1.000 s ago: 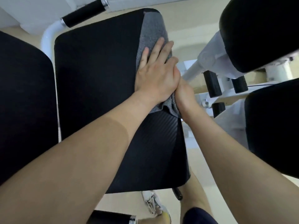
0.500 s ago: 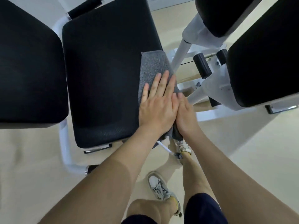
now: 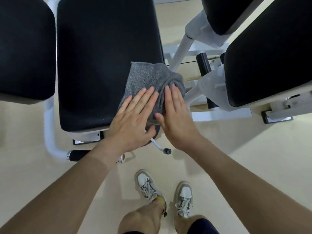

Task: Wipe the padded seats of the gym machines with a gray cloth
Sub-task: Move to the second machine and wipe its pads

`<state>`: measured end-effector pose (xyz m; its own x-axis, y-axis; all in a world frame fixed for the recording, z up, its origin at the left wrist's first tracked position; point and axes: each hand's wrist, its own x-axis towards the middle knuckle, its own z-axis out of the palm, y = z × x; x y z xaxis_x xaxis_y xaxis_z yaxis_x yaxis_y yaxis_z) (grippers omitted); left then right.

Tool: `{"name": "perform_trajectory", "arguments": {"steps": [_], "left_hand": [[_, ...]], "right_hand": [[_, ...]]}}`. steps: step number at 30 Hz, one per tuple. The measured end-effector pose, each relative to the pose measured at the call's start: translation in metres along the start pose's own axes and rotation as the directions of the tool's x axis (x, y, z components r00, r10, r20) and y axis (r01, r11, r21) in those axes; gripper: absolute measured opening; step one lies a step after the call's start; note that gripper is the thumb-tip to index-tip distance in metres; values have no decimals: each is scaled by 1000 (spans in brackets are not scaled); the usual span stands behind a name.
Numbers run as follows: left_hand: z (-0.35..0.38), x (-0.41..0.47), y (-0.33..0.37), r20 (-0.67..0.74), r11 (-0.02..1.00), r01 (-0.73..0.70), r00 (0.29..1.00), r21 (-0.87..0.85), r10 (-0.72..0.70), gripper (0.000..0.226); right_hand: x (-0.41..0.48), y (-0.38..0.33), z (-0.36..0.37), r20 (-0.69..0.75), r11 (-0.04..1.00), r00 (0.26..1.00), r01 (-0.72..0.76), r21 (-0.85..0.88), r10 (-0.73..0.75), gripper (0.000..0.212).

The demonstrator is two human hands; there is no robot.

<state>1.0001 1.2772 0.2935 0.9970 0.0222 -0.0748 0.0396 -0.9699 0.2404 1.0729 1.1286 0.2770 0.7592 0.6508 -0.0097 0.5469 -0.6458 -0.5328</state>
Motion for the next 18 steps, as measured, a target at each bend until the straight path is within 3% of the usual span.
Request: {"name": "perform_trajectory", "arguments": {"steps": [2, 5, 10, 13, 18], "left_hand": [[0, -7, -14, 6, 996, 34, 999, 82, -35, 85], [-4, -16, -42, 29, 986, 93, 995, 137, -98, 88], [-8, -29, -67, 50, 980, 130, 989, 153, -139, 88], [-5, -34, -69, 25, 975, 173, 984, 141, -178, 91], [-12, -29, -60, 32, 965, 254, 966, 58, -256, 106]], "right_hand": [[1, 4, -8, 37, 963, 993, 116, -244, -110, 73], [15, 2, -12, 123, 870, 964, 266, -416, -236, 75], [36, -21, -5, 216, 751, 927, 375, -544, -306, 68], [46, -37, -2, 344, 707, 871, 487, -513, -350, 65], [57, -61, 5, 443, 651, 829, 548, -525, -341, 87]]}}
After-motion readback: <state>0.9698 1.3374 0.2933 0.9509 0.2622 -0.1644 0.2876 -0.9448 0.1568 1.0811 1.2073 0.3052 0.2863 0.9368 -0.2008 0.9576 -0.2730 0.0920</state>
